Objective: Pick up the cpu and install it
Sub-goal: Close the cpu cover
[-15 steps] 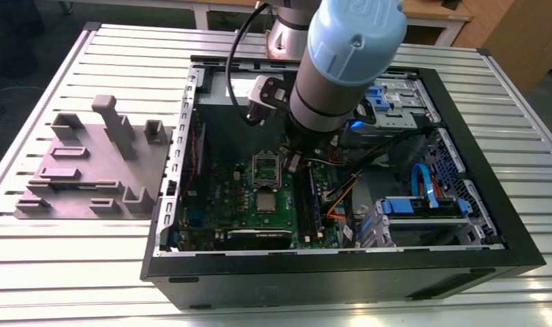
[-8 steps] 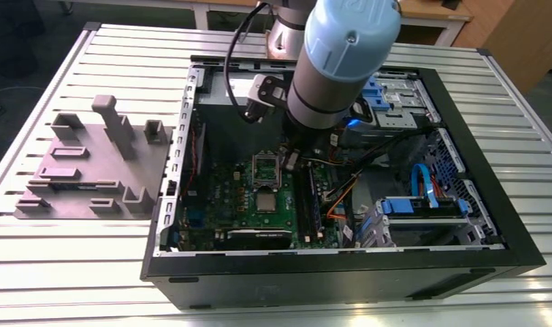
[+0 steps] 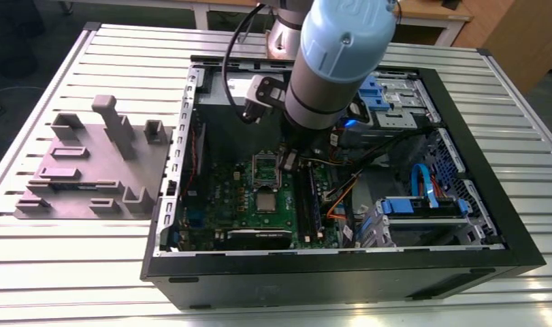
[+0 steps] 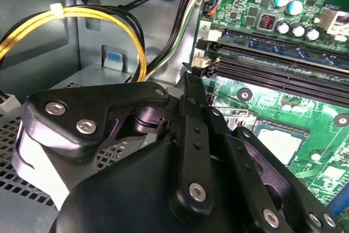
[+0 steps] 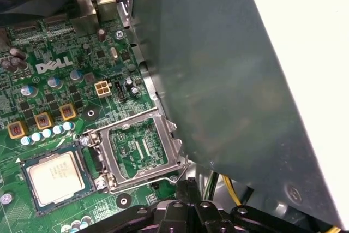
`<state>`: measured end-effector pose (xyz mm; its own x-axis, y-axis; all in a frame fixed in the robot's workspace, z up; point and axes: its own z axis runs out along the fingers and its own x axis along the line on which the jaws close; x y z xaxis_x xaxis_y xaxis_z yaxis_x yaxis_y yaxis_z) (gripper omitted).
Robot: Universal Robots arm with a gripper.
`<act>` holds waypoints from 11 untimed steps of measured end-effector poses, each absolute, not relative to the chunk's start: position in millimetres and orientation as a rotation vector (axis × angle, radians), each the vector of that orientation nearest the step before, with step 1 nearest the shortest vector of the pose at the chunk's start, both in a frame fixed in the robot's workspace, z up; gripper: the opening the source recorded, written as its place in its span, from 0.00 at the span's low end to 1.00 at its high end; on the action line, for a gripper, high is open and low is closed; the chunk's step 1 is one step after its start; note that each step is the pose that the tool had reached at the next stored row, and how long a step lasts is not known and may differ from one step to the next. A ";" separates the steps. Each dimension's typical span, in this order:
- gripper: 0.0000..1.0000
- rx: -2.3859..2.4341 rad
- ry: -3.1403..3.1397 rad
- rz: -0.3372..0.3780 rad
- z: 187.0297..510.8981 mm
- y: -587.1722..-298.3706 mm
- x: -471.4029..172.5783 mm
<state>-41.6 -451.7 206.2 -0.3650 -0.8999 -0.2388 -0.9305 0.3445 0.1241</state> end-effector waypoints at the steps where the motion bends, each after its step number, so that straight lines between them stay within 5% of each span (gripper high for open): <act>1: 0.10 -1.690 2.468 0.362 205.6 -451.7 -41.7; 11: 0.10 -1.690 2.469 0.363 204.1 -451.7 -42.1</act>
